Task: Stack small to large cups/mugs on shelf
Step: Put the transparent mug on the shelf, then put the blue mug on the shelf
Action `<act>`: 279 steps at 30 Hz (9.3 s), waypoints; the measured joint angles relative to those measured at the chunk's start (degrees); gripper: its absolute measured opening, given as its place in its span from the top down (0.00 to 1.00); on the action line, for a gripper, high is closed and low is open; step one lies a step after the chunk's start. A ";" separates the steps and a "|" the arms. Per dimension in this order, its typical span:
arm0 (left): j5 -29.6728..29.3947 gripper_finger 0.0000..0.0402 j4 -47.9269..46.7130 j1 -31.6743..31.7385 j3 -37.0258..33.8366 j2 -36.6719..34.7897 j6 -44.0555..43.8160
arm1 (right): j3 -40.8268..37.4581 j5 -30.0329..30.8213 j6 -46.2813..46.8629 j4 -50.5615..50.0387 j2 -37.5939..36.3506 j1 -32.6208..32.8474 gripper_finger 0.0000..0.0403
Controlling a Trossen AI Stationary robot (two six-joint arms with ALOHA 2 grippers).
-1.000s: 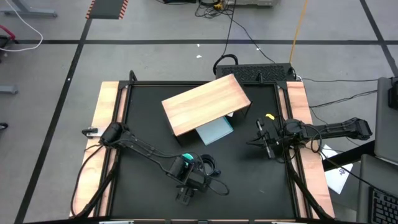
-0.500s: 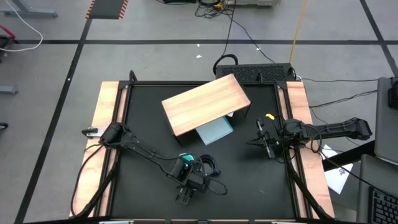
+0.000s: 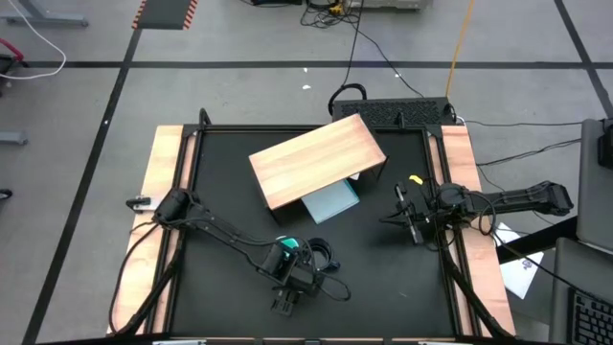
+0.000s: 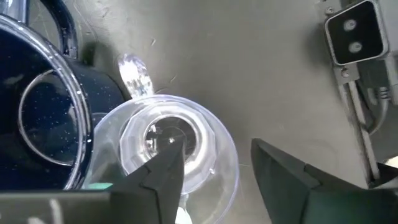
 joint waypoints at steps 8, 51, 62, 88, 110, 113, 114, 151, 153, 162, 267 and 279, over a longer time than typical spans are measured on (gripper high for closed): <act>-0.43 0.72 -0.01 0.37 0.00 0.00 0.37 | -0.02 0.00 0.02 0.00 0.00 0.00 1.00; -5.07 1.00 -7.48 -2.63 6.62 -7.24 13.44 | 0.00 -0.02 -0.17 -0.41 0.01 0.02 1.00; -9.63 1.00 -8.92 -4.07 6.56 -15.20 20.13 | 0.00 0.00 -0.17 -0.37 -0.01 0.02 1.00; -13.70 1.00 -16.85 0.66 4.22 -32.86 18.44 | 0.00 -0.02 0.00 -0.37 0.01 0.02 1.00; -2.30 1.00 23.84 10.87 -46.01 -69.09 21.45 | 0.00 0.00 0.46 -0.36 -0.01 0.02 1.00; -1.94 1.00 25.61 11.16 -49.67 -71.37 20.53 | 0.00 0.00 0.46 -0.37 -0.01 0.02 1.00; -2.00 1.00 25.72 11.34 -50.53 -71.84 20.51 | -0.02 -0.02 0.46 -0.37 -0.01 0.00 1.00; -12.22 1.00 22.44 37.83 -32.69 -68.31 21.62 | 0.00 0.00 0.46 1.23 0.01 0.00 1.00; -5.77 1.00 19.71 41.77 -29.26 -65.79 22.75 | 0.00 0.00 0.48 1.98 0.01 0.01 1.00; 15.36 1.00 3.02 53.36 -15.76 -50.31 35.80 | 0.00 0.01 0.46 2.05 0.01 0.02 1.00; 11.24 0.65 -23.82 46.70 -4.18 -26.74 53.62 | 0.00 0.02 -2.58 0.92 0.01 0.01 1.00; 11.55 0.61 -24.58 41.92 6.97 -29.09 47.46 | 0.00 0.00 -2.79 0.92 0.00 0.00 1.00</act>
